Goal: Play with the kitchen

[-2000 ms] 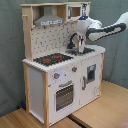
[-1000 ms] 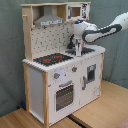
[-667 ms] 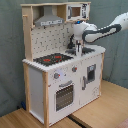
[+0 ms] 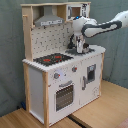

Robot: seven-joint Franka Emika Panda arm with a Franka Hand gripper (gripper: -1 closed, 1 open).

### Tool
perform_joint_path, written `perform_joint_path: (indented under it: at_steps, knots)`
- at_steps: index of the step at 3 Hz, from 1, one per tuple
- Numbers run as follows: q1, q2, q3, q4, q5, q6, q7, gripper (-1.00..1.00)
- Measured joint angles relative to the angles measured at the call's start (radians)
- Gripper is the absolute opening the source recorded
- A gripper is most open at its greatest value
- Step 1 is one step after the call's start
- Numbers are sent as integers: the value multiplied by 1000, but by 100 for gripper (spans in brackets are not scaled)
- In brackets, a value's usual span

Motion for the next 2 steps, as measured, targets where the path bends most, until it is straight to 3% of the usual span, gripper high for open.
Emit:
perform_joint_path:
  at_steps: [1, 2]
  knots:
    - [0, -1, 21, 71, 0, -82, 0, -100]
    - [1, -1, 89, 136, 0, -127, 17, -100]
